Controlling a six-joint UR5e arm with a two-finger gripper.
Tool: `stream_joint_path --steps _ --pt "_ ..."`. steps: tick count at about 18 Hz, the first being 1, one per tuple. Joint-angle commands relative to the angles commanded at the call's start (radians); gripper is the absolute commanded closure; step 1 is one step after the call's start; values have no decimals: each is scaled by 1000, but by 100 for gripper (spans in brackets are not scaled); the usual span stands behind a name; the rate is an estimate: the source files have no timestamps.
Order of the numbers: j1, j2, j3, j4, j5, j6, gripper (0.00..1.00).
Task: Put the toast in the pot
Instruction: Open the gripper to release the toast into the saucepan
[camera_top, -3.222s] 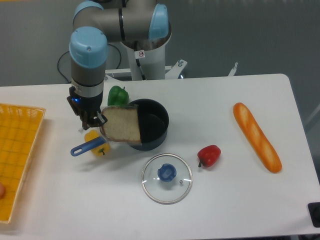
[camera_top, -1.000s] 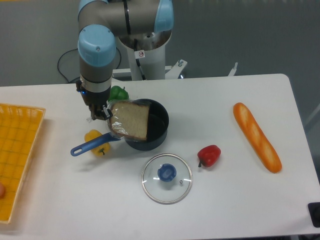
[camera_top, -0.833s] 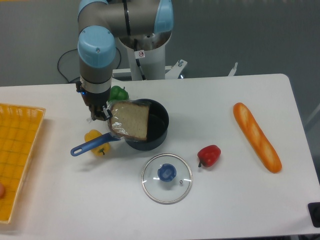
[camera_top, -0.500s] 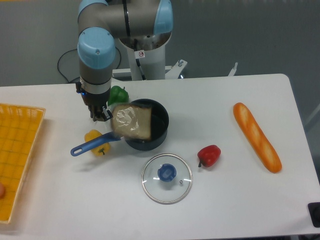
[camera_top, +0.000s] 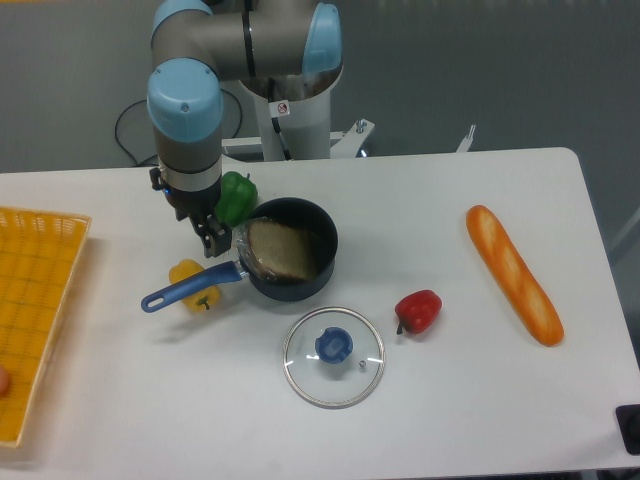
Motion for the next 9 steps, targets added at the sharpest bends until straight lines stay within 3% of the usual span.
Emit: stream_joint_path --steps 6,9 --pt "3 -3 74 3 0 9 0" --pt "6 -3 78 3 0 8 0"
